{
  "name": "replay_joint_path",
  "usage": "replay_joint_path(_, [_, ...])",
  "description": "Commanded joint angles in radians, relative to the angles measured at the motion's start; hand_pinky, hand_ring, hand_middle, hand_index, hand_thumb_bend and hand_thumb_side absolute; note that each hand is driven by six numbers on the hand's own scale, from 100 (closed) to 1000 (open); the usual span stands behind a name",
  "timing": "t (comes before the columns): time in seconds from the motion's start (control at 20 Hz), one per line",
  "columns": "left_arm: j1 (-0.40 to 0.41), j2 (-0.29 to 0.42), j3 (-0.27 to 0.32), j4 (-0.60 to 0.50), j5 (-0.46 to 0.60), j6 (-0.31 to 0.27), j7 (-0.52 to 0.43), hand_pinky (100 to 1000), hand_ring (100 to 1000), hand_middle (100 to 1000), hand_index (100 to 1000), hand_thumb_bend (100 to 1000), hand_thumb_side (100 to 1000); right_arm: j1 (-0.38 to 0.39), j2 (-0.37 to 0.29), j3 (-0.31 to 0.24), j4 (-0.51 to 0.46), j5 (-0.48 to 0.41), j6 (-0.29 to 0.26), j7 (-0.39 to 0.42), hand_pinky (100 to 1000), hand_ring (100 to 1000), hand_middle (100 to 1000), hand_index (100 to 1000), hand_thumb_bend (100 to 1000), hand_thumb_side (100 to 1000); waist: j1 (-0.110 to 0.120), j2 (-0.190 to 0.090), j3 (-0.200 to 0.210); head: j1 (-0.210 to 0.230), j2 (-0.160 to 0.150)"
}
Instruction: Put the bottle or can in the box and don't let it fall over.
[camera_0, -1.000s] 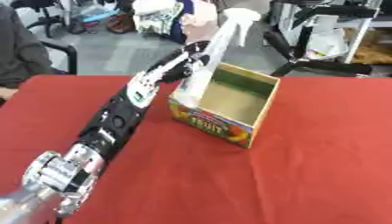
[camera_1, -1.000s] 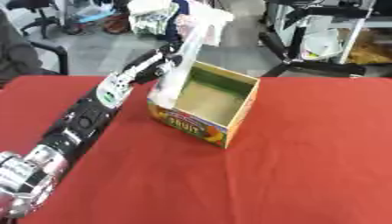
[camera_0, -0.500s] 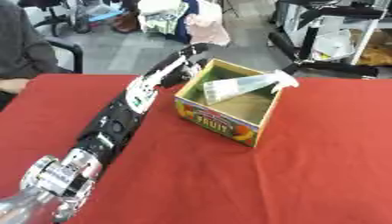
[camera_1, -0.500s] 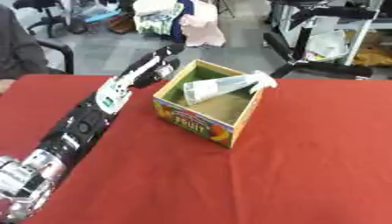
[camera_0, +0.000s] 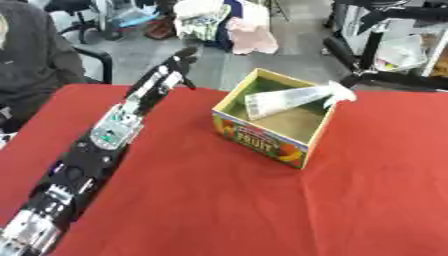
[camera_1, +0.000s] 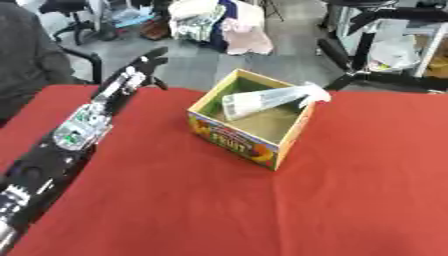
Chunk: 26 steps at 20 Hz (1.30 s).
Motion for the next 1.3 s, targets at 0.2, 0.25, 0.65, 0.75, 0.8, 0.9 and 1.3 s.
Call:
replay_joint_path(0.2, [0.194, -0.059, 0.098, -0.32, 0.105, 0.043, 0.003, 633, 1000, 1000, 1000, 147, 844, 0.025, -0.048, -0.02, -0.005, 0.012, -0.018, -0.008, 789, 1000, 1000, 922, 100, 539, -0.002, -0.027, 0.052, -0.049, 0.035])
replay_joint_path(0.25, [0.224, -0.091, 0.107, -0.348, 0.095, 0.049, 0.003, 632, 1000, 1000, 1000, 151, 847, 0.029, -0.051, -0.022, -0.004, 0.013, -0.021, -0.009, 789, 1000, 1000, 922, 100, 538, -0.003, -0.028, 0.06, -0.056, 0.04])
replay_joint_path(0.65, [0.319, -0.367, 0.142, -0.414, -0.045, 0.147, -0.027, 621, 1000, 1000, 1000, 197, 902, 0.05, -0.058, -0.045, 0.0, 0.017, -0.04, -0.032, 788, 1000, 1000, 922, 100, 534, -0.02, -0.033, 0.101, -0.107, 0.088])
replay_joint_path(0.75, [0.313, -0.408, 0.145, -0.408, -0.072, 0.179, -0.032, 618, 1000, 1000, 1000, 206, 920, 0.052, -0.058, -0.048, 0.001, 0.019, -0.042, -0.036, 788, 1000, 1000, 921, 100, 534, -0.022, -0.034, 0.105, -0.115, 0.101])
replay_joint_path(0.8, [0.312, -0.42, 0.142, -0.404, -0.081, 0.194, -0.035, 616, 1000, 1000, 1000, 210, 936, 0.053, -0.058, -0.048, 0.002, 0.02, -0.043, -0.038, 788, 1000, 1000, 921, 100, 534, -0.022, -0.035, 0.106, -0.116, 0.106])
replay_joint_path(0.9, [0.313, -0.427, 0.135, -0.398, -0.089, 0.213, -0.047, 614, 1000, 1000, 1000, 206, 939, 0.054, -0.058, -0.048, 0.002, 0.021, -0.044, -0.039, 789, 1000, 1000, 920, 100, 534, -0.023, -0.038, 0.106, -0.122, 0.112])
replay_joint_path(1.3, [0.314, -0.439, 0.127, -0.39, -0.094, 0.23, -0.062, 610, 1000, 1000, 1000, 199, 941, 0.051, -0.056, -0.045, 0.001, 0.02, -0.041, -0.04, 789, 1000, 1000, 916, 100, 535, -0.021, -0.038, 0.103, -0.136, 0.116])
